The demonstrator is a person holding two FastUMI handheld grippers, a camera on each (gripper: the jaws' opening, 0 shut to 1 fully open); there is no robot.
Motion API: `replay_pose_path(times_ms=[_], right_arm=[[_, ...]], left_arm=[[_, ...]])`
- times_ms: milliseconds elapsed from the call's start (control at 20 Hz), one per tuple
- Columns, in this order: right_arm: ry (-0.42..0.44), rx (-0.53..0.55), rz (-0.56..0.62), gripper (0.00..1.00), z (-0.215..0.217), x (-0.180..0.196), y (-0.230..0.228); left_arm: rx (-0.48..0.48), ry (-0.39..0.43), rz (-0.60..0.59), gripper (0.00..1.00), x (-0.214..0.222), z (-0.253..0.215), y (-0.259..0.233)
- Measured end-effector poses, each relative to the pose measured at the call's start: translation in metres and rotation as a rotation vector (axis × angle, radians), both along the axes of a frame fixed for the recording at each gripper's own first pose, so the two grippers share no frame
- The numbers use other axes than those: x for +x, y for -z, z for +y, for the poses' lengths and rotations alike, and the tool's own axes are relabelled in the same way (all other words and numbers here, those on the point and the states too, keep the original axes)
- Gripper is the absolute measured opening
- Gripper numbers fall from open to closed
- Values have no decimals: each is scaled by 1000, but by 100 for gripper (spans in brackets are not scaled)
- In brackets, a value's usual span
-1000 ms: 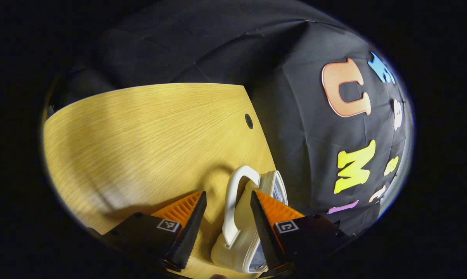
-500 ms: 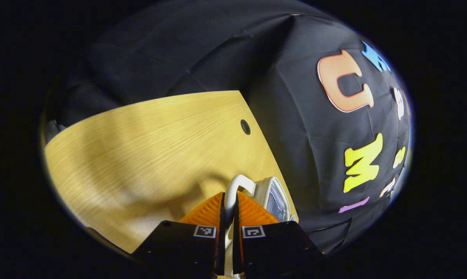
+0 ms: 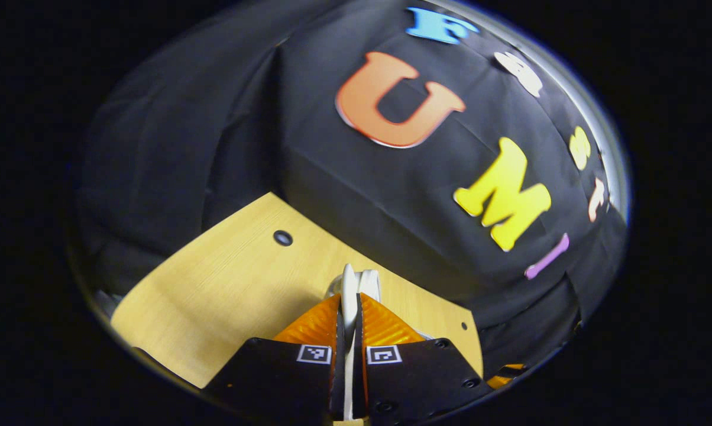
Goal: First open the suitcase, pack the skin care products into it, and then close the suitcase.
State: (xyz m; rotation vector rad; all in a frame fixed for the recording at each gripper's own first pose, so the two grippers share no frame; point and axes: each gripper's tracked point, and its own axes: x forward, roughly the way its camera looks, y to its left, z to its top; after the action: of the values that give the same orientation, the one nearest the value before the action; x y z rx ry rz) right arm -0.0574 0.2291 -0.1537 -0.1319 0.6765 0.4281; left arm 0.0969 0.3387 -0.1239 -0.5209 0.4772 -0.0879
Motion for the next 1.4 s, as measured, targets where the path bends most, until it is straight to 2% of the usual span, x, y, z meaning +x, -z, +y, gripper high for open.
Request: replay_pose_path(times_ms=[100,300,400,500,600,850,1050,1250,1400], right_arm=[[22,22,8,67,-11,-5,0],[53,46,-20,67,-35,-8,-13],[78,45,-54,64,-52,-4,-19],[112,58,-70,65,-68,-3,-24],[143,69,-75,67,-85,-3,-28],[220,36,-90,67,-136,-7,-30],[291,-7,-98,66,-175,-18,-30],[355,-58,-85,66,-215,-34,-27],[391,-77,-75,66,-232,-39,-26]], left_arm=[[124,80,-61,8,0,-50,-25],[241,193,-110,8,-13,-134,-51],[299,208,-119,7,-13,-165,-48],[317,219,-131,8,-16,-198,-45],[373,236,-137,8,-25,-230,-42],[458,370,-108,8,-35,-314,-3],[445,455,-28,7,-38,-368,49],[485,526,33,8,-45,-403,100],[543,551,61,8,-43,-416,132]])
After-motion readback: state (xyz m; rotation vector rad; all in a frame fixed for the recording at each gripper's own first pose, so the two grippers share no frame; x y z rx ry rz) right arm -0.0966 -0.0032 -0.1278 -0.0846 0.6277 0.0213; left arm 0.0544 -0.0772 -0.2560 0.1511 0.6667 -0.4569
